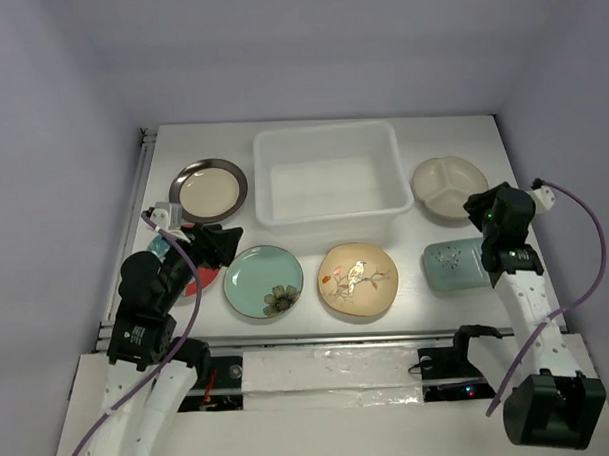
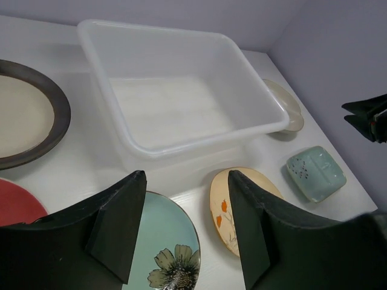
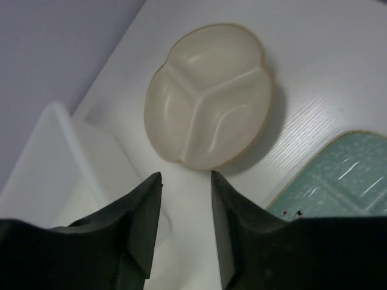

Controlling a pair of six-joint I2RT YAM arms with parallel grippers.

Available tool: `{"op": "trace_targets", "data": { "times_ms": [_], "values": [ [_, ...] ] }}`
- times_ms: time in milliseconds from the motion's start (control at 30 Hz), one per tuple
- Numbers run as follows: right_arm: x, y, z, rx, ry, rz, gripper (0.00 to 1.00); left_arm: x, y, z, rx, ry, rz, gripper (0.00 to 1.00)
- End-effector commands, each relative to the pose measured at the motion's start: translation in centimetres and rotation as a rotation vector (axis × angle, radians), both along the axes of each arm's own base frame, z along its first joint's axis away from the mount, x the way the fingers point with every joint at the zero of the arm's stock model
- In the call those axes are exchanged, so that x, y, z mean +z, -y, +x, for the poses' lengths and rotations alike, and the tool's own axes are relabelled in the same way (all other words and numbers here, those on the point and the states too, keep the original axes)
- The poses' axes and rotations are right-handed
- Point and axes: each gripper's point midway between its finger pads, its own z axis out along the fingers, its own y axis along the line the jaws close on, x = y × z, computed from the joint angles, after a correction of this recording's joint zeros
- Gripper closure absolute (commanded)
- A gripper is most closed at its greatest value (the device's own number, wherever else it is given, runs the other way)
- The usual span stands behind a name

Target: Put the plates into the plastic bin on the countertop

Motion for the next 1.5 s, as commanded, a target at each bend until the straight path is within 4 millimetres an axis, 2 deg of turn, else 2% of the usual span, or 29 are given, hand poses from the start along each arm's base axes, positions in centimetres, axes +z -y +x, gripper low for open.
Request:
{"op": "trace_targets", "data": {
  "times_ms": [0, 33, 67, 100, 167, 233, 300, 333, 367, 400, 467, 500, 533, 600, 700, 733, 833, 933, 1133, 1233, 1367, 1433, 1467],
  "values": [
    [0.4, 4.0, 0.3, -0.116, 0.062, 0.041, 0.58, 1.7, 0.0, -0.5, -0.001, 0.063, -0.001, 0.46],
    [0.1, 4.5, 0.4, -0.111, 0.054, 0.055, 0.65, 1.8, 0.1, -0.6, -0.006, 0.068, -0.003, 0.45],
    [-0.9, 5.5, 0.5, -0.128, 0.025, 0.068, 0.79, 1.8, 0.1, -0.7, -0.009, 0.069, -0.005, 0.45],
    [-1.4, 7.7, 0.1, -0.177, 0.018, 0.081, 0.83, 1.7, 0.4, -0.9, -0.019, 0.068, -0.006, 0.45],
    [-2.5, 8.6, 0.3, -0.169, -0.001, 0.126, 0.96, 1.9, 0.4, -1.1, -0.025, 0.077, -0.009, 0.46],
    [-4.4, 9.4, 0.6, -0.176, -0.027, 0.179, 0.99, 1.9, 0.2, -1.2, -0.012, 0.08, -0.013, 0.51],
    [-5.2, 9.5, 1.1, -0.175, -0.028, 0.216, 0.94, 2.0, 0.2, -1.3, -0.013, 0.081, -0.017, 0.55],
    [-6.0, 9.6, 1.4, -0.172, -0.043, 0.229, 0.88, 2.0, 0.4, -1.5, -0.019, 0.085, -0.018, 0.62],
    [-6.4, 9.7, 1.6, -0.176, -0.052, 0.235, 0.75, 2.0, 0.3, -1.5, -0.017, 0.083, -0.019, 0.65],
    [-6.5, 9.7, 1.7, -0.174, -0.056, 0.238, 0.66, 1.9, 0.5, -1.6, -0.025, 0.081, -0.02, 0.67],
    [-7.0, 9.7, 2.1, -0.168, -0.071, 0.248, 0.43, 1.9, 0.4, -1.5, -0.014, 0.08, -0.021, 0.79],
    [-7.0, 9.8, 2.2, -0.168, -0.072, 0.251, 0.4, 1.9, 0.5, -1.6, -0.022, 0.08, -0.022, 0.84],
    [-7.1, 9.9, 2.4, -0.171, -0.073, 0.254, 0.37, 2.0, 0.5, -1.6, -0.017, 0.081, -0.023, 0.94],
    [-8.0, 9.8, 2.7, -0.165, -0.097, 0.28, 0.36, 2.0, 0.3, -1.6, -0.008, 0.082, -0.025, 1.0],
    [-9.5, 9.5, 3.7, -0.143, -0.128, 0.334, 0.37, 2.0, 0.2, -1.6, 0.0, 0.082, -0.028, 0.97],
    [-9.9, 9.3, 4.0, -0.133, -0.135, 0.347, 0.37, 2.0, 0.3, -1.7, -0.006, 0.08, -0.029, 0.85],
    [-11.1, 8.7, 5.3, -0.074, -0.153, 0.392, 0.4, 2.1, 0.2, -1.8, -0.003, 0.086, -0.033, 0.66],
    [-11.6, 8.4, 6.2, -0.048, -0.154, 0.429, 0.41, 2.2, 0.2, -1.9, -0.003, 0.087, -0.035, 0.57],
    [-11.4, 8.5, 7.2, -0.046, -0.16, 0.468, 0.44, 2.2, 0.4, -2.0, -0.014, 0.087, -0.037, 0.54],
    [-11.9, 8.4, 7.4, -0.056, -0.179, 0.503, 0.46, 2.3, 0.3, -2.1, -0.012, 0.092, -0.039, 0.53],
    [-12.0, 9.1, 8.2, -0.091, -0.199, 0.531, 0.5, 2.6, 0.2, -2.2, -0.006, 0.1, -0.042, 0.53],
    [-12.7, 8.7, 7.9, -0.107, -0.252, 0.546, 0.51, 2.6, 0.0, -2.3, 0.001, 0.103, -0.043, 0.53],
    [-12.8, 9.1, 7.8, -0.13, -0.265, 0.535, 0.53, 2.7, 0.0, -2.3, 0.003, 0.105, -0.044, 0.53]
  ]
}}
